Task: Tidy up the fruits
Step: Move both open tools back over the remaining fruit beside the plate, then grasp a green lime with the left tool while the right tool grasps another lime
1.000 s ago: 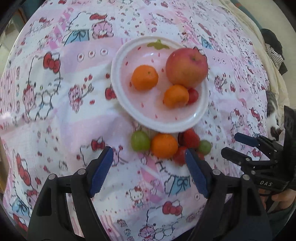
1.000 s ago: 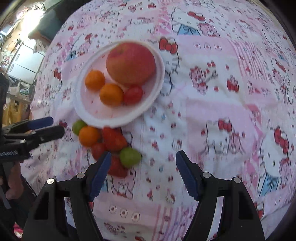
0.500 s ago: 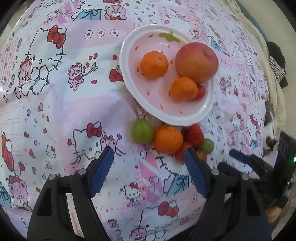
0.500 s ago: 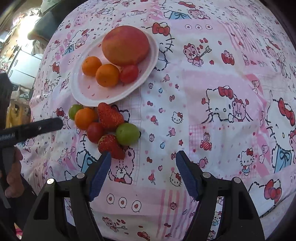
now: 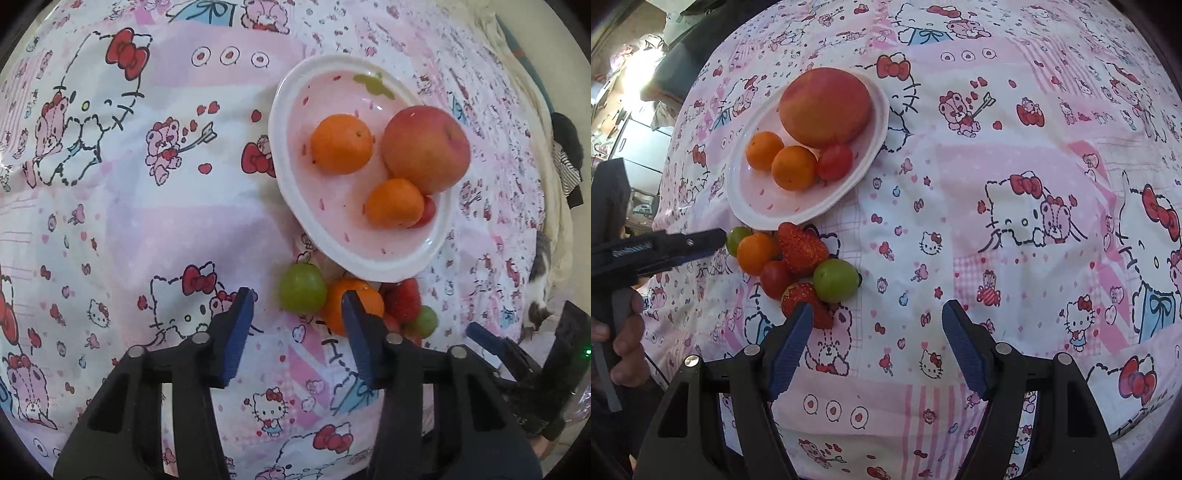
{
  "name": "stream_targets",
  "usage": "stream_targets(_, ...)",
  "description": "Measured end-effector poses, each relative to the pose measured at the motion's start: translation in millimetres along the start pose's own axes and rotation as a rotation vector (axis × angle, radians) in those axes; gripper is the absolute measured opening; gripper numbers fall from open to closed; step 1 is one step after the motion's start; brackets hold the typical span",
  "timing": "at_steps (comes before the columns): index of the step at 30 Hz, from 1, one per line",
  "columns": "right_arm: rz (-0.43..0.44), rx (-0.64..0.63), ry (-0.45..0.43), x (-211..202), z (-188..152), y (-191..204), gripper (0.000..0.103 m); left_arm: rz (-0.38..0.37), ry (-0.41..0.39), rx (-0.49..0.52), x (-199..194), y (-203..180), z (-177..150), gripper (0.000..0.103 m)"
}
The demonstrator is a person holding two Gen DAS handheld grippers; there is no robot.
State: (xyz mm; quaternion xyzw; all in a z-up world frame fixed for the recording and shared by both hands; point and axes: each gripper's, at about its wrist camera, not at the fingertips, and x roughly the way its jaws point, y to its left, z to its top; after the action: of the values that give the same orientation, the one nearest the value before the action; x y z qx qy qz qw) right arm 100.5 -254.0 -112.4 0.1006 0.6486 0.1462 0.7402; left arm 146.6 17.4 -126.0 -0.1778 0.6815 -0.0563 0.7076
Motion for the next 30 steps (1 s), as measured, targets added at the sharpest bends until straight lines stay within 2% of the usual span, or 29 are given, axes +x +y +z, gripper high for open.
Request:
stream_targets(2, -0.002, 0.000, 0.002, 1, -1, 0, 0.075, -0.002, 0.008, -0.001, 5, -1, 2, 0.036)
stream_targets(4, -0.006, 0.001, 0.006, 2, -1, 0, 0.075, -0.018, 0.017, -0.012, 10, 1, 3, 0.025)
stream_targets(8, 0.004, 0.016, 0.006, 2, 0, -2, 0.075, -0.050, 0.038, -0.035, 15, 4, 5, 0.025)
stream_targets(14, 0.045, 0.052, 0.009, 3, 4, -8, 0.075, -0.044, 0.031, -0.006, 9, 1, 2, 0.023)
stream_targets(15, 0.058, 0.056, 0.015, 4, 5, -8, 0.074, -0.039, 0.028, -0.006, 7, 1, 1, 0.023)
stream_targets(18, 0.088, 0.051, 0.025, 7, 7, -4, 0.059, -0.033, 0.003, 0.005, -5, 1, -4, 0.023)
stream_targets(21, 0.101, 0.037, 0.043, 15, 11, 3, 0.056, -0.043, -0.007, 0.015, -15, 1, -8, 0.023)
stream_targets(26, 0.071, -0.001, 0.077, 33, 19, 17, 0.053, -0.043, -0.008, 0.019, -18, 2, -10, 0.023)
stream_targets(30, 0.112, 0.033, 0.093, 41, 23, 14, 0.049, -0.042, -0.012, 0.021, -19, 2, -8, 0.023)
